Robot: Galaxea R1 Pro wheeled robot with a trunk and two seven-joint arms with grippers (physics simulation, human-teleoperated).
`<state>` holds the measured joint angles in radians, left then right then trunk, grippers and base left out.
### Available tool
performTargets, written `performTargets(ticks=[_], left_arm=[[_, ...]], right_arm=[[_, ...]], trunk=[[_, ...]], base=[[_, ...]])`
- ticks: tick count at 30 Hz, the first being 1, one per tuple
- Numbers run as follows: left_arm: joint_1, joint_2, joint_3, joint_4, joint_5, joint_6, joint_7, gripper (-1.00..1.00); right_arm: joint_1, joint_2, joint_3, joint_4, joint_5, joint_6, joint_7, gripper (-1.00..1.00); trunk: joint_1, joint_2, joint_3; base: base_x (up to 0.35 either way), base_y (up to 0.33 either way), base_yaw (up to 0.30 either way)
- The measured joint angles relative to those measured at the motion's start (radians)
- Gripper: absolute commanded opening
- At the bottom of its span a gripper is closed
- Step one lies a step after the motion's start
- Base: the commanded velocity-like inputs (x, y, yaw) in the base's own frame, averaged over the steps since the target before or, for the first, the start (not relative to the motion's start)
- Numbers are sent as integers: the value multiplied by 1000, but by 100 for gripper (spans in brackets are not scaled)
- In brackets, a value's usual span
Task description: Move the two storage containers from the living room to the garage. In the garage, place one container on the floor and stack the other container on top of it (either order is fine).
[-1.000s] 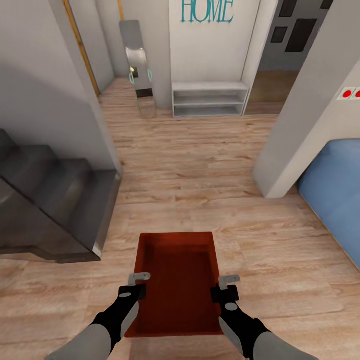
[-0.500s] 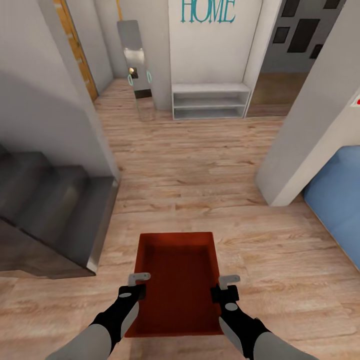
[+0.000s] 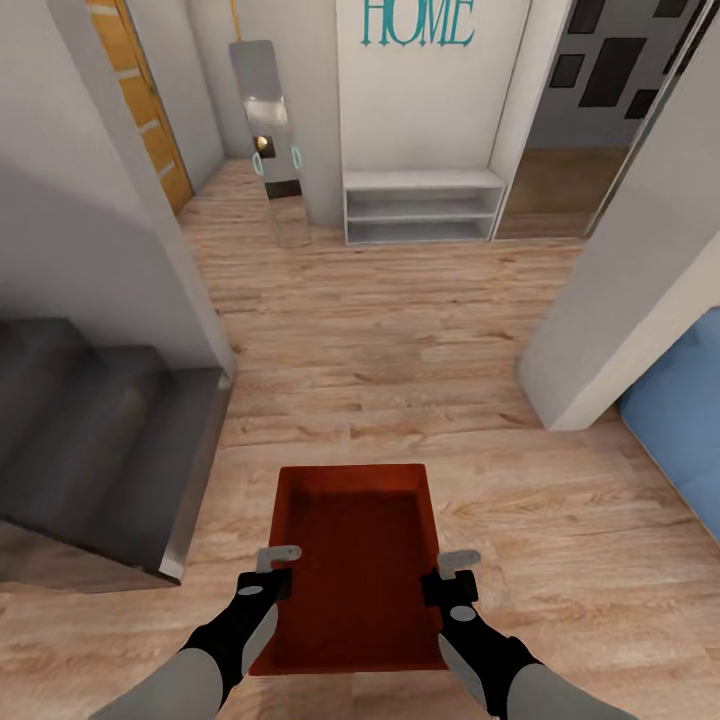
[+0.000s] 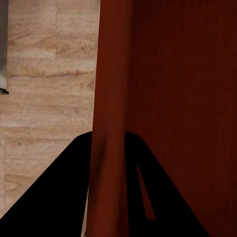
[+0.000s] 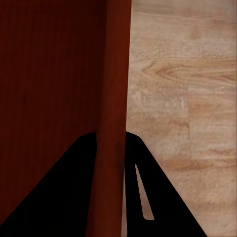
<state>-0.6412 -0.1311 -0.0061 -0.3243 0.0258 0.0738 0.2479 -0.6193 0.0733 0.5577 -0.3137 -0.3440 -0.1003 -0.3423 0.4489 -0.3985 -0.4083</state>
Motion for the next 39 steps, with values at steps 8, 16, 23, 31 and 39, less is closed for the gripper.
performTargets(ticks=[8,16,23,31,39], left_arm=[[0,0,1,1,-1,0,0,-100],[0,0,2,2,-2,0,-1,-100],[0,0,2,2,-2,0,-1,-100],[0,0,2,2,-2,0,-1,-100],[0,-1,3,2,-4,0,0,-100]], right_arm=[[0,0,2,1,-3,0,-1,-100],[0,0,4,1,-6,0,0,-100],[0,0,3,1,-5,0,0,-100],[0,0,4,1,-6,0,0,-100],[0,-1,6,2,-9,-1,0,-100]], trunk=[[0,0,0],[0,0,0],[0,0,0],[0,0,0],[0,0,0]], base=[[323,0,0],[324,0,0],[324,0,0],[324,0,0],[324,0,0]])
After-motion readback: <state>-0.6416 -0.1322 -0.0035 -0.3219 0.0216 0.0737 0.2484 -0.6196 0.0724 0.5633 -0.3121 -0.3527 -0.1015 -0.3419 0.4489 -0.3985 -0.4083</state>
